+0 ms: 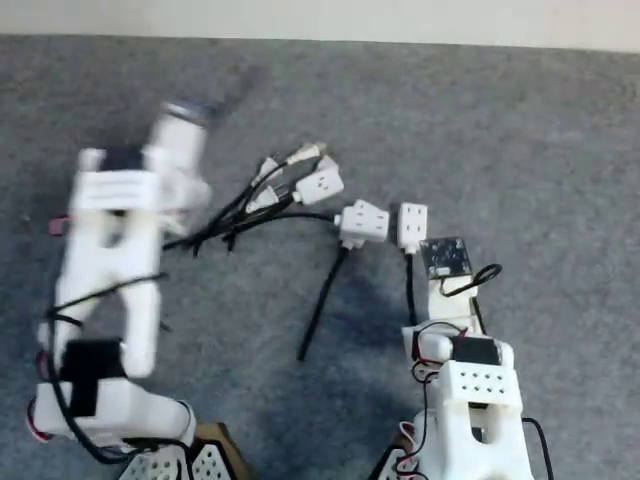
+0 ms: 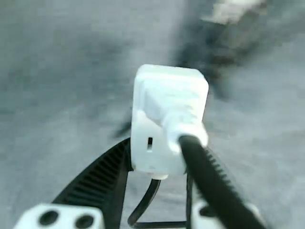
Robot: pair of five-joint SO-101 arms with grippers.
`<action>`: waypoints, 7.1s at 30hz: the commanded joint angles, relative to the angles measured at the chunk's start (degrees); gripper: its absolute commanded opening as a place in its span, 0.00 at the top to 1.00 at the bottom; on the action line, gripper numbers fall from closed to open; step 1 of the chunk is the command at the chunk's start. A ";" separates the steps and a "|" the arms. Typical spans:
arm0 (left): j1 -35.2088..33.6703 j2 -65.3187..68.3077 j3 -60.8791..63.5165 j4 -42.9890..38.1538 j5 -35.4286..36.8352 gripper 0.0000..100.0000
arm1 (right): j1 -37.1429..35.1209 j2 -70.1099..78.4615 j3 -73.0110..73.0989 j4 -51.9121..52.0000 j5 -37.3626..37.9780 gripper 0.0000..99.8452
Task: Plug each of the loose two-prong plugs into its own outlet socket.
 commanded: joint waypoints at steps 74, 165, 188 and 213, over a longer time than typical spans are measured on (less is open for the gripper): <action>28.79 36.35 -58.77 25.76 16.00 0.63 | 17.19 -1.36 -5.49 -1.01 -6.59 0.73; 11.82 -10.15 34.59 7.56 -34.29 0.99 | 8.92 -1.01 -3.12 -4.62 -6.42 0.73; 22.11 -2.68 17.10 18.99 -20.92 0.82 | 8.84 -1.36 -1.98 -4.62 -3.34 0.73; 28.00 -13.67 22.64 21.45 -4.40 0.83 | 6.81 -1.27 -1.98 -4.62 -3.34 0.73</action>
